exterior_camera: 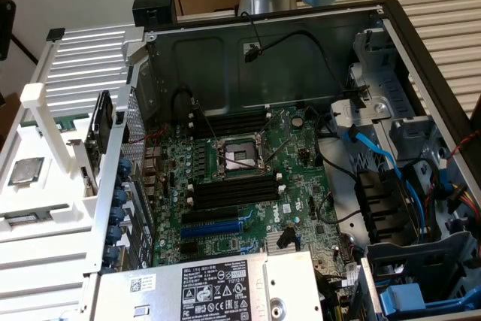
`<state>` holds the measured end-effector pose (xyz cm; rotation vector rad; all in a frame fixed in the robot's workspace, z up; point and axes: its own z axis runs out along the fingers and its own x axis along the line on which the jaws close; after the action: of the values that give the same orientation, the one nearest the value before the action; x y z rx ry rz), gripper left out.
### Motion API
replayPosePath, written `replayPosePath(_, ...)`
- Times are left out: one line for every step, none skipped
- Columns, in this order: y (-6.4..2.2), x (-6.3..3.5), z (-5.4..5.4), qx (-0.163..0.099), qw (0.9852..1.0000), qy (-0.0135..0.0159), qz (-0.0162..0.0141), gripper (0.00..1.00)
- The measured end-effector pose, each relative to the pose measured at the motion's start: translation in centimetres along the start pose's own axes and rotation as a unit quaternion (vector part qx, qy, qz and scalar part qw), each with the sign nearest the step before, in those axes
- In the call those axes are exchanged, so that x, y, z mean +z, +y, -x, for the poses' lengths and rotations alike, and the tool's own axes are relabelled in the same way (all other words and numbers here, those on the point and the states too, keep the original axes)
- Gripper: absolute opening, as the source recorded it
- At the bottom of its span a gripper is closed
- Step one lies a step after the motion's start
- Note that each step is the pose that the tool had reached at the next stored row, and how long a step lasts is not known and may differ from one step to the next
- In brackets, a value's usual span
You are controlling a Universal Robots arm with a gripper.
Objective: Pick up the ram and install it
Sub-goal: 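Pick up the ram and move it above insertion slot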
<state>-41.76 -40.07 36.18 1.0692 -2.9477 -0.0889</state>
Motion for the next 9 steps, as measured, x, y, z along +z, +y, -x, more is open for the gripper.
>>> replayPosePath(0.01,0.14,0.0,-0.015,0.9999,0.0021,0.0013,0.1)
replayPosePath(-0.01,0.42,0.0,-0.042,0.9991,0.0043,0.0022,0.1)
replayPosePath(-0.02,0.51,0.0,-0.052,0.9987,0.0049,0.0023,0.1)
replayPosePath(-0.03,0.71,0.0,-0.069,0.9976,0.0058,0.0026,0.1)
replayPosePath(-0.04,0.83,0.0,-0.079,0.9969,0.0064,0.0027,0.1)
replayPosePath(-0.04,0.93,0.0,-0.088,0.9961,0.0069,0.0028,0.1)
replayPosePath(-0.05,1.06,0.0,-0.097,0.9953,0.0074,0.003,0.1)
replayPosePath(-0.06,1.29,0.0,-0.114,0.9934,0.0084,0.0032,0.1)
replayPosePath(-0.08,1.68,0.0,-0.142,0.9898,0.01,0.0035,0.1)
